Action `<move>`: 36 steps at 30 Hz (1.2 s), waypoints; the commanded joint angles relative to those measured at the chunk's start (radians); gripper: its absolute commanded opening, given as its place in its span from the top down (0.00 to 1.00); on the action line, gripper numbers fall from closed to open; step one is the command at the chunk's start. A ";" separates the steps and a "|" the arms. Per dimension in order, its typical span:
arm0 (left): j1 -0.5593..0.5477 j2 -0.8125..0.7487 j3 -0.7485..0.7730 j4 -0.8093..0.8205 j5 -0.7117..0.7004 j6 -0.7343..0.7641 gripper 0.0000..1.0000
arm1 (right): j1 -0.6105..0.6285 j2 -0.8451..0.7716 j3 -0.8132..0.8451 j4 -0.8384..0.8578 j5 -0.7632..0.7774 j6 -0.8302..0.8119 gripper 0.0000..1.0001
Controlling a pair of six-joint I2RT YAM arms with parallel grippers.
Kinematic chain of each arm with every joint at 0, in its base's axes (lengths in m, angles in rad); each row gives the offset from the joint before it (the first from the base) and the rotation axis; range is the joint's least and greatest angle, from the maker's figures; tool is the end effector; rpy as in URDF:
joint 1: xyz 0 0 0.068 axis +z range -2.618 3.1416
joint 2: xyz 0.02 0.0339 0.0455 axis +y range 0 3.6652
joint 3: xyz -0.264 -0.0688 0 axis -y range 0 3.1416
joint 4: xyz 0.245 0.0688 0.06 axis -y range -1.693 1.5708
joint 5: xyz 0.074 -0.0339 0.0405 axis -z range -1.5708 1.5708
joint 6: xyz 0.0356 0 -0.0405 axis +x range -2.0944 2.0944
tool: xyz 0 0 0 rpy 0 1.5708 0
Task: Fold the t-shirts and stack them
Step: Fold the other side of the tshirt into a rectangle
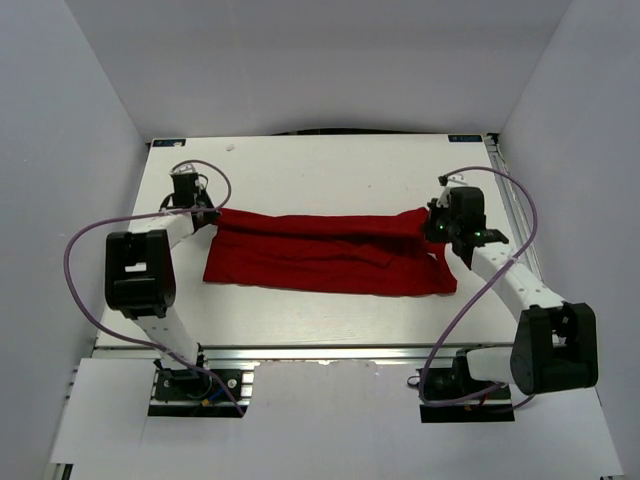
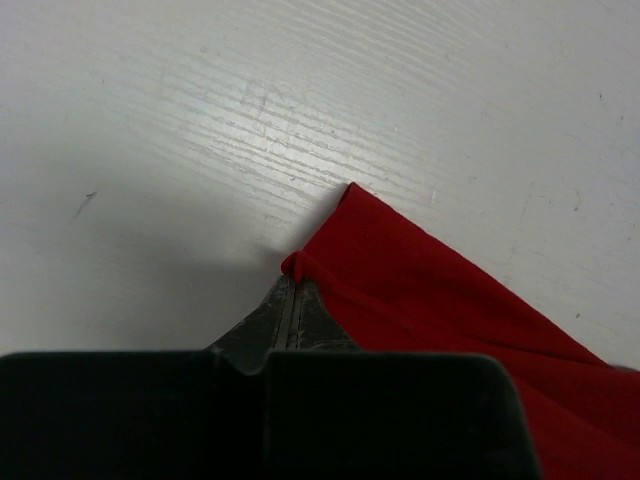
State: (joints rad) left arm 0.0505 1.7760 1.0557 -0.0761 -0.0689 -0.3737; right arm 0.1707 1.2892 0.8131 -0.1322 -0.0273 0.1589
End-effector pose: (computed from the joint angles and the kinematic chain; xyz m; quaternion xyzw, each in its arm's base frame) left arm 0.3735 0.0213 0.1772 -0.2075 0.9019 -0.0292 0.3776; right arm 0.2776 0.0488 0.2455 -0.0115 0.8863 0.0879 0.4546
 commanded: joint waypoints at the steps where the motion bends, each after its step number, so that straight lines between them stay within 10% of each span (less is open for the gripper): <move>1: 0.008 -0.078 -0.008 0.006 0.001 0.012 1.00 | 0.000 -0.054 -0.034 0.003 0.021 0.036 1.00; 33: 0.008 -0.182 -0.097 -0.070 -0.043 -0.030 0.97 | 0.032 -0.225 -0.215 -0.227 0.090 0.231 1.00; 36: 0.008 -0.182 -0.099 -0.074 -0.045 -0.045 0.83 | 0.042 -0.245 -0.215 -0.251 0.098 0.257 0.68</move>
State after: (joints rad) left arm 0.0505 1.6440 0.9565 -0.1329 -0.0784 -0.4049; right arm 0.2043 1.0763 0.6018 -0.3347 0.0338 0.3725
